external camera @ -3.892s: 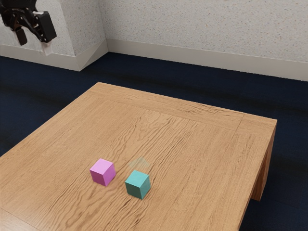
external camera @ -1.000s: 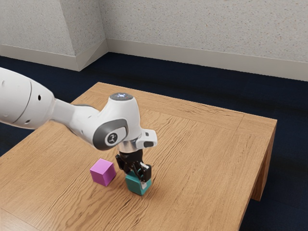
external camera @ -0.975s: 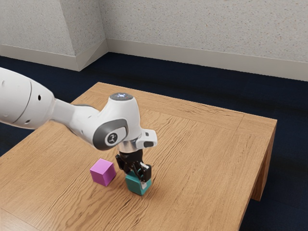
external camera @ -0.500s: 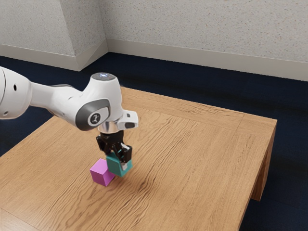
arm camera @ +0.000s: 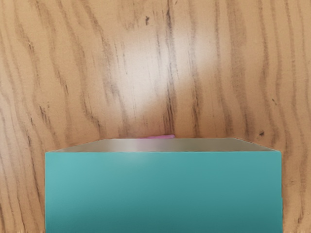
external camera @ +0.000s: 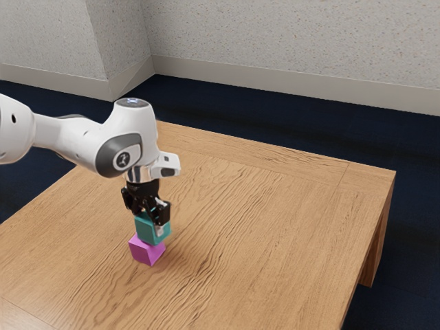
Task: Pick up the blue block with one arm, and put the blue block on the pink block with one arm
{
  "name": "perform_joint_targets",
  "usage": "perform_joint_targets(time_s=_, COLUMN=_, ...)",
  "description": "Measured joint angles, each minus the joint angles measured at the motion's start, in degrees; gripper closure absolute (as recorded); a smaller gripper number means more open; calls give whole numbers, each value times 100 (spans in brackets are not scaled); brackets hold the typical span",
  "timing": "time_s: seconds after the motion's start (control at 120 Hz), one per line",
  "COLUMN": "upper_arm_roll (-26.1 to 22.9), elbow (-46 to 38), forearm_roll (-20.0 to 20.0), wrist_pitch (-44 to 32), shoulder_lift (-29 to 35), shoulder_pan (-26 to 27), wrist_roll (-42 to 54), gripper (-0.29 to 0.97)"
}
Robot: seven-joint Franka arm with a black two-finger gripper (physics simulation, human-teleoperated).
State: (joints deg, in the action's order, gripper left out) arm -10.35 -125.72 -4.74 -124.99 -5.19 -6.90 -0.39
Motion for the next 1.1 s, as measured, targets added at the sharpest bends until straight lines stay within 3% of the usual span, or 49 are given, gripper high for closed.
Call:
perform_joint_targets(time_s=0.508, upper_arm_roll=234, elbow=-41, forearm_roll=-6, wrist_pitch=146, shoulder_lift=75, shoulder_pan=-77, wrist_roll=311, gripper=37)
perform_joint_targets(time_s=0.75, upper_arm_roll=236, elbow=-36, forearm_roll=26, wrist_pitch=204, shoulder_lift=64, shoulder_pan=-75, wrist_roll=445, gripper=12)
perform_joint_targets(time_s=0.917, upper_arm_roll=284, elbow=-24, forearm_roll=39, wrist_pitch=253, shoulder_lift=147, shoulder_pan=-45, wrist_roll=510, gripper=6)
perform_joint_targets(time_s=1.1, upper_arm_roll=321, elbow=56, forearm_roll=44, wrist_pitch=513, shoulder_lift=833, shoulder_pan=-166, wrist_roll=568, gripper=2)
